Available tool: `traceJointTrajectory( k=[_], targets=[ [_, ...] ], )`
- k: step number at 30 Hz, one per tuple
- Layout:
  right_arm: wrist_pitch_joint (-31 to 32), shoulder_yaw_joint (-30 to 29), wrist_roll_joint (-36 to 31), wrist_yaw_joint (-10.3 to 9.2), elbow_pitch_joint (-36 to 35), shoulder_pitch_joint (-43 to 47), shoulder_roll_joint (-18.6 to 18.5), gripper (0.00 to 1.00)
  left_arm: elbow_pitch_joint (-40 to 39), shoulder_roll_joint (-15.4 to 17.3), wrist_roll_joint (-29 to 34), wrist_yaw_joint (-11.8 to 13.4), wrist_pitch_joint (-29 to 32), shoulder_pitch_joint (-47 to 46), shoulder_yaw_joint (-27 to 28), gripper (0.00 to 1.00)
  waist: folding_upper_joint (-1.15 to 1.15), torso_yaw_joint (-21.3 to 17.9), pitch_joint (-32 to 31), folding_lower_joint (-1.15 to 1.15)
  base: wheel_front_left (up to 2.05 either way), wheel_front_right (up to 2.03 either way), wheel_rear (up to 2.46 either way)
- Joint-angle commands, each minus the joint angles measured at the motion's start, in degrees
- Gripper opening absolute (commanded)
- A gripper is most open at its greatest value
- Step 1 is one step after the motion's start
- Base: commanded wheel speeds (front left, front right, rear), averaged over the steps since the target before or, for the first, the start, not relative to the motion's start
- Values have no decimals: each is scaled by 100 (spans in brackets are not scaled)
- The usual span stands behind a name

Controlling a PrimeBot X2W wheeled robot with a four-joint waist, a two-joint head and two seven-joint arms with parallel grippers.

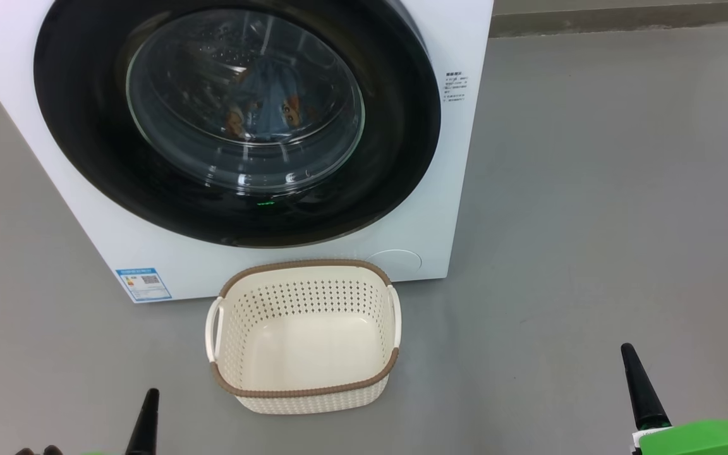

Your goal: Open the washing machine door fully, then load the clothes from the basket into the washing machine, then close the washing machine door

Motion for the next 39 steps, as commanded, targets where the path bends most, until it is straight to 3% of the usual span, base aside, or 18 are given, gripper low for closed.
traceJointTrajectory(
  k=[1, 39],
  targets=[
    [41, 95, 143, -21, -115, -254, -79, 0, -131, 117, -106, -39, 40, -286, 155, 0, 0, 1, 1, -1, 0, 0, 0],
    [708, 75, 2840, -33, 208, -695, -100, 0, -138, 171, -2293, -90, 688, -654, 452, 0, 0, 68, 48, -1, 0, 0, 0]
  ],
)
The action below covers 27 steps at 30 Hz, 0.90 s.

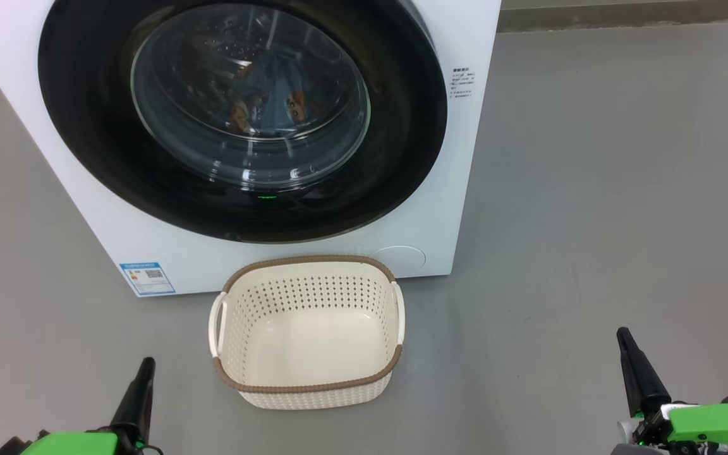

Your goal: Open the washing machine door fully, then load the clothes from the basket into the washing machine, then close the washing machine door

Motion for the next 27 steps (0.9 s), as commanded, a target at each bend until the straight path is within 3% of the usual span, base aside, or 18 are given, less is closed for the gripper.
traceJointTrajectory(
  k=[1, 27],
  targets=[
    [58, 110, 152, 10, -125, -314, -71, 0, -137, 145, -108, -57, 37, -280, 211, 0, 0, 1, 1, 0, 0, 0, 0],
    [86, 74, 123, 10, -123, -317, -46, 0, -137, 145, -108, -57, 36, -279, 211, 0, 0, 1, 1, 0, 0, 0, 0]
  ],
)
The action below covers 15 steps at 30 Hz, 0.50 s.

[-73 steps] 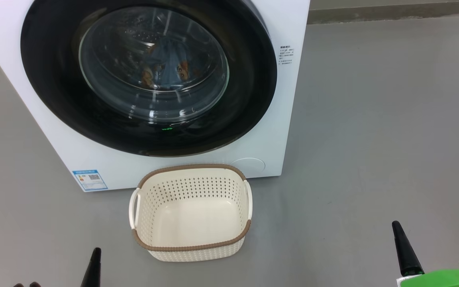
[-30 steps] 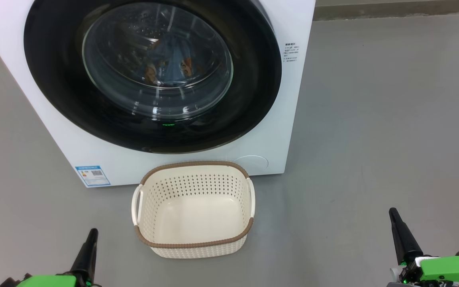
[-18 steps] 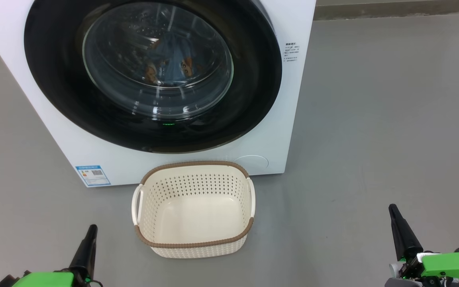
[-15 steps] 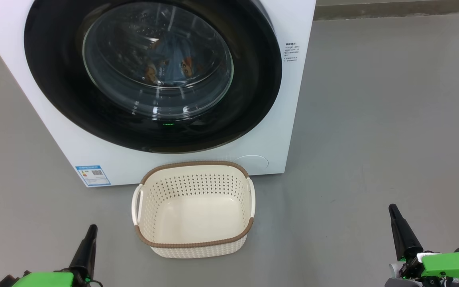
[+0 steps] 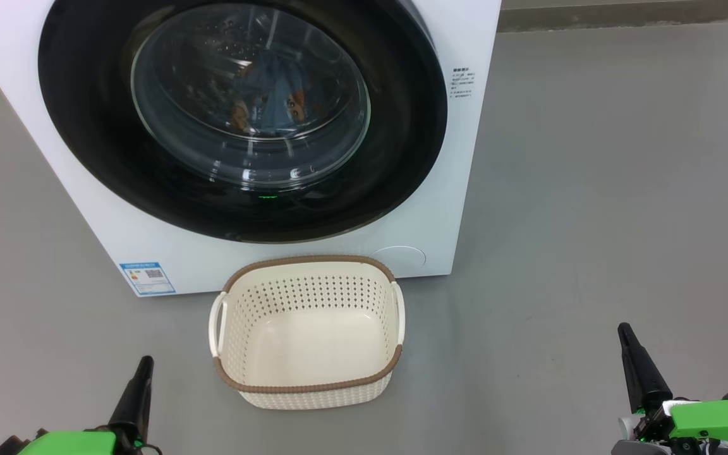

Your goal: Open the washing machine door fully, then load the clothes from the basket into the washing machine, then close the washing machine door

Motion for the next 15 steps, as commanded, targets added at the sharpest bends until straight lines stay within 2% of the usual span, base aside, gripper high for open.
traceJointTrajectory(
  k=[1, 15],
  targets=[
    [40, 106, 20, 10, -143, -232, -45, 0, -137, 127, -48, -57, 33, -239, 200, 0, 0, 0, 0, 0, 0, 0, 0],
    [52, 90, 7, 10, -142, -234, -34, 0, -138, 127, -48, -57, 33, -239, 200, 0, 0, 0, 0, 0, 0, 0, 0]
  ],
)
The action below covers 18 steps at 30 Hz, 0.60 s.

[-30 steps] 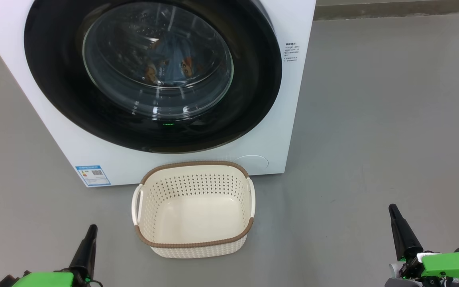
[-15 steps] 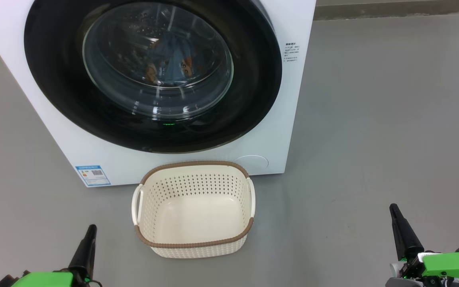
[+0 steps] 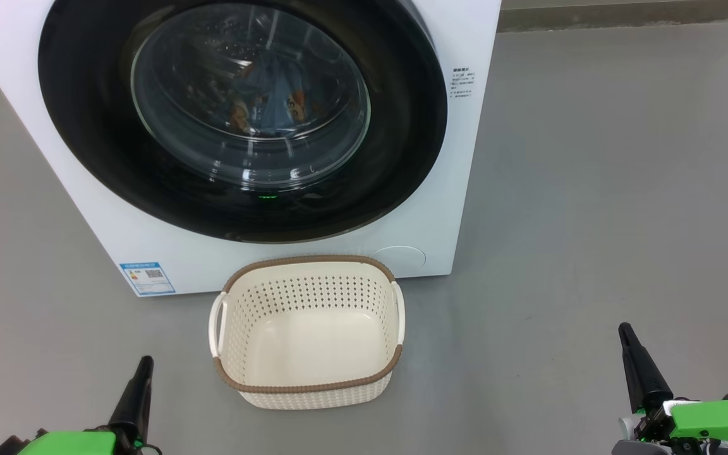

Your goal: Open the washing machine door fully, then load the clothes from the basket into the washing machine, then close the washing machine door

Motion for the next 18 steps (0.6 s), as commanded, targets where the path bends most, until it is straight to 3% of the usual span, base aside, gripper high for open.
traceJointTrajectory(
  k=[1, 18],
  targets=[
    [46, 103, 7, 10, -142, -233, -35, 0, -138, 126, -48, -57, 33, -239, 199, 0, 0, 0, 0, 0, 0, 0, 0],
    [57, 89, -5, 10, -141, -234, -25, 0, -138, 126, -48, -57, 33, -239, 199, 0, 0, 0, 0, 0, 0, 0, 0]
  ],
)
